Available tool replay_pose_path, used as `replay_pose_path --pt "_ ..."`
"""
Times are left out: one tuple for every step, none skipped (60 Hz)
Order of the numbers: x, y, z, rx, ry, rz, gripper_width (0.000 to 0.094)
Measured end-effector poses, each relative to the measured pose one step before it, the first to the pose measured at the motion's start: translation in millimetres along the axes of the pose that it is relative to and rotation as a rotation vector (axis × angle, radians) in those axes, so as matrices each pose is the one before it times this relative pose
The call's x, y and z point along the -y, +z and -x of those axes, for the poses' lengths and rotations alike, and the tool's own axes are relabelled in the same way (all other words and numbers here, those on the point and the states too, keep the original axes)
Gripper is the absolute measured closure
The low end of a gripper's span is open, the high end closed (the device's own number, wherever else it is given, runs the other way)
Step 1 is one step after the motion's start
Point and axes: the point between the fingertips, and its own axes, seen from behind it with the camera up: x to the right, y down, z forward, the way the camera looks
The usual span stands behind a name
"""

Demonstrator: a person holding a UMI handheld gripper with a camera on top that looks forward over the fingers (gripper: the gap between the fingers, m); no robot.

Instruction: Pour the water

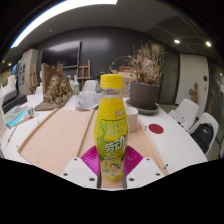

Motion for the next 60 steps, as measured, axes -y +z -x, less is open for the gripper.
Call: replay_pose_path --pt "4.66 0.92 3.52 0.00745 0.0060 0.00062 0.0658" --pt "4.54 -1.75 3.60 0.00534 0.0061 -0.00233 0.0658" --pt "5.79 -1.21 3.16 0.00490 0.0061 -0.00360 0.0658" --pt "6.17 -0.12 2.35 0.00712 0.0071 -0.00477 0.0657" --pt "6.71 -0.92 4.82 0.00935 0.0102 -0.00445 0.0657" --pt "7.22 -0.36 5.61 0.01281 0.0132 -0.00565 0.0657" --pt "7.79 -0.24 6.66 0.01557 0.0169 -0.00724 0.0657" --pt "8.09 0.33 6.80 0.01689 0.0208 -0.00772 0.0657" --pt "8.04 0.17 6.97 0.01673 0.0245 -0.00782 0.0658" --pt "8.59 1.35 11.04 0.00978 0.0238 -0.00582 0.0657" --pt "8.16 0.76 6.52 0.01743 0.0260 -0.00786 0.0657" --pt "7.92 2.50 2.22 0.02185 0.0264 -0.00914 0.0658" --pt "8.63 1.87 6.12 0.01559 0.0270 -0.01023 0.0657" --pt "8.71 2.39 5.92 0.01523 0.0287 -0.01103 0.0658" --pt "8.50 2.99 5.67 0.01577 0.0304 -0.01033 0.0658" --pt "7.90 3.49 5.69 0.01702 0.0328 -0.00827 0.0658" --pt "7.42 3.78 6.07 0.01785 0.0368 -0.00647 0.0658" --pt "7.00 4.03 5.90 0.01874 0.0413 -0.00572 0.0658" --pt "6.66 2.94 12.65 0.01216 0.0435 -0.00551 0.0659" --pt "6.99 7.12 0.72 0.02463 0.0492 -0.00612 0.0659" --pt "6.07 5.56 4.83 0.02092 0.0502 -0.00366 0.0660" --pt "5.70 5.44 4.38 0.01983 0.0519 -0.00243 0.0659" --pt "5.12 5.82 3.52 0.01846 0.0530 -0.00158 0.0660" --pt "4.59 5.64 3.29 0.01742 0.0544 -0.00077 0.0660" --pt "4.37 5.98 2.86 0.01724 0.0547 -0.00006 0.0661" --pt "2.04 4.23 6.19 0.01476 0.0510 -0.00259 0.0660" --pt "3.86 7.01 0.02 0.01656 0.0521 -0.00061 0.0661" --pt "4.57 5.46 1.15 0.01543 0.0509 -0.00137 0.0661" --pt "3.74 5.30 0.44 0.01328 0.0509 -0.00071 0.0660" --pt "2.97 5.56 -0.17 0.01292 0.0504 0.00136 0.0660" --pt "3.19 5.38 -0.54 0.01220 0.0503 0.00222 0.0661" --pt "3.34 5.21 -1.43 0.01076 0.0498 0.00163 0.0658" --pt "3.49 5.28 -2.02 0.00887 0.0494 0.00008 0.0660" --pt "1.33 4.22 -0.99 0.00520 0.0470 -0.00027 0.0661" --pt "2.58 7.61 -4.24 0.00792 0.0474 0.00209 0.0662" --pt "2.82 5.32 -2.82 0.00887 0.0477 0.00370 0.0660" --pt "2.97 4.76 -3.04 0.00806 0.0468 0.00198 0.0660" --pt "3.24 4.39 -3.38 0.00725 0.0457 0.00057 0.0660" --pt "2.95 3.99 -3.33 0.00691 0.0450 0.00134 0.0662" --pt "2.28 3.91 -3.03 0.00791 0.0436 0.00366 0.0660" --pt "1.50 -0.03 -0.91 0.00389 0.0427 0.00362 0.0660" --pt "2.89 5.49 -4.66 0.00404 0.0380 0.00013 0.0661" --pt "3.18 3.14 -4.38 0.00222 0.0381 -0.00038 0.0660" --pt "2.64 2.93 -4.20 0.00094 0.0352 0.00157 0.0660" --pt "1.80 2.60 -3.60 0.00186 0.0324 0.00374 0.0659" --pt "1.93 2.08 -3.31 0.00278 0.0315 0.00297 0.0660" --pt "2.22 1.97 -3.63 0.00102 0.0298 0.00060 0.0659" --pt "1.13 -1.76 -1.67 -0.00334 0.0286 0.00109 0.0660" --pt "1.42 5.06 -4.34 -0.00364 0.0228 -0.00081 0.0660" --pt "1.41 1.93 -3.11 -0.00024 0.0221 0.00146 0.0660" --pt "1.23 1.68 -2.37 0.00220 0.0202 0.00010 0.0659" --pt "1.72 1.14 -2.22 0.00240 0.0179 -0.00077 0.0660" --pt "1.73 0.45 -2.10 0.00112 0.0147 -0.00122 0.0660" --pt "1.48 0.45 -2.22 -0.00102 0.0115 -0.00129 0.0661" --pt "1.60 0.14 -2.14 -0.00130 0.0083 -0.00195 0.0659" --pt "1.36 -2.37 -0.77 -0.00305 0.0075 -0.00025 0.0660" --pt "1.43 4.26 -3.21 -0.00321 0.0010 -0.00281 0.0659" --pt "1.00 0.83 -1.99 -0.00228 0.0007 -0.00116 0.0660" --pt "0.62 0.31 -1.96 -0.00406 -0.0013 0.00018 0.0659" --pt "0.33 0.14 -1.66 -0.00391 -0.0019 0.00096 0.0659"
